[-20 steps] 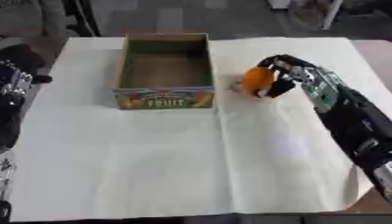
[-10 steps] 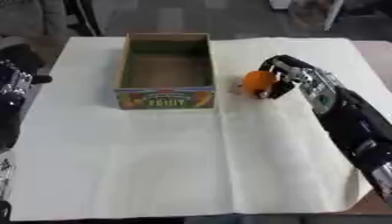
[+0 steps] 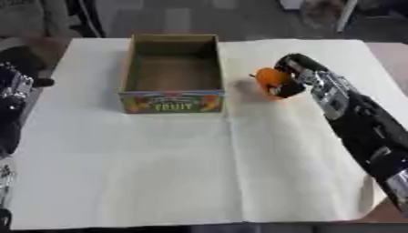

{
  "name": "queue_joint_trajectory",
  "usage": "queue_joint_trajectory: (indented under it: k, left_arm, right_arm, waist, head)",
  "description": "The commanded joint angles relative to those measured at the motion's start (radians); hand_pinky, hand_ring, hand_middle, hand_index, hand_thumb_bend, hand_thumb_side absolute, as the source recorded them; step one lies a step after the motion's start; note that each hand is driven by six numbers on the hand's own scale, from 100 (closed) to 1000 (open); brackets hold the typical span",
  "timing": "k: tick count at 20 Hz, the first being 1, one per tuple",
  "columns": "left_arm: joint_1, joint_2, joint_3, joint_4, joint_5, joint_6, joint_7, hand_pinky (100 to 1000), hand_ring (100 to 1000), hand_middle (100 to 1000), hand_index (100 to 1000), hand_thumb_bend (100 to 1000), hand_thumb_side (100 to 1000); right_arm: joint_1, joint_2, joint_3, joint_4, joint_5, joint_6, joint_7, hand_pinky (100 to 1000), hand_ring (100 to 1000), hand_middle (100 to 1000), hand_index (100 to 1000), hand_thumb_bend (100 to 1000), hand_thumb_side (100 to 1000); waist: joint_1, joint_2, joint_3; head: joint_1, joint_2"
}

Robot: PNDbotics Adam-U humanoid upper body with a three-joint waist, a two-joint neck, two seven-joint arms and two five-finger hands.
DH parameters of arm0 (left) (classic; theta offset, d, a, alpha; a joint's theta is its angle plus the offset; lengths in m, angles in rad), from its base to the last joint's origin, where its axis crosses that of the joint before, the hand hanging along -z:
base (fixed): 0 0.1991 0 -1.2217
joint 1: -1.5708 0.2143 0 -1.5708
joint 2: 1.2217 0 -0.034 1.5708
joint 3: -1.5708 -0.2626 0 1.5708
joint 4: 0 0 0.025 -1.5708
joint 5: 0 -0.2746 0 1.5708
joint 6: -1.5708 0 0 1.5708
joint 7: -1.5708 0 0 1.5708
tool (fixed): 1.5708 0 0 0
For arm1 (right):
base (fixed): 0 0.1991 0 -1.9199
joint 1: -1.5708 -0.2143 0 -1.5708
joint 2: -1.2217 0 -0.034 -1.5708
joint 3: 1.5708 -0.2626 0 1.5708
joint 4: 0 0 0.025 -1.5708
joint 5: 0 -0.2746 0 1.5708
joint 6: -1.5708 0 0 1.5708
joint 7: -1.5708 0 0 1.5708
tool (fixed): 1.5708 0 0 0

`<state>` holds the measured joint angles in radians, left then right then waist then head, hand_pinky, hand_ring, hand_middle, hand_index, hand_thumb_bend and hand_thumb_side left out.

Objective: Pick up objects on the table and place them in the box.

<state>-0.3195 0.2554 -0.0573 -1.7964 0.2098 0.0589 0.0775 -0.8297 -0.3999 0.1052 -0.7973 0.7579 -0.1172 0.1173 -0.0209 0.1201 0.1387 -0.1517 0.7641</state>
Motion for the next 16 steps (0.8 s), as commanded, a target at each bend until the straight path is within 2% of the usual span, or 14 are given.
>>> queue_joint_trajectory:
  k: [1,7,8,9,16]
  left_arm:
    - [-0.015,0.015,0.005,-0.021,0.003,-0.002,0.002,634,726,614,733,515,419]
    - [-0.016,0.015,0.002,-0.022,0.003,-0.002,-0.001,634,726,614,733,517,419]
    - [-0.017,0.015,0.001,-0.022,0.003,-0.001,-0.001,634,726,614,733,517,419]
    - [-0.017,0.014,0.0,-0.022,0.003,-0.001,-0.002,634,726,614,733,517,419]
    - [-0.032,0.006,-0.012,-0.024,0.007,0.002,-0.013,634,726,613,732,518,419]
  right_arm:
    - [-0.025,-0.031,0.007,-0.067,-0.029,-0.002,-0.035,173,374,305,442,100,133]
    - [-0.065,-0.024,0.027,-0.139,-0.075,-0.001,-0.041,175,375,303,441,100,123]
    - [-0.074,-0.021,0.03,-0.147,-0.08,-0.001,-0.039,176,376,304,442,100,175]
    - [-0.086,-0.016,0.034,-0.153,-0.085,-0.003,-0.037,176,377,304,442,100,121]
    - [-0.163,0.051,0.042,-0.124,-0.074,-0.007,-0.026,183,385,312,451,100,116]
  waist:
    - [0.0,-0.018,0.001]
    - [-0.001,-0.018,0.013]
    - [-0.001,-0.018,0.017]
    - [-0.001,-0.018,0.022]
    - [0.0,-0.01,0.067]
  head:
    - [0.001,0.006]
    - [-0.003,0.006]
    - [-0.004,0.006]
    - [-0.006,0.006]
    - [-0.031,-0.004]
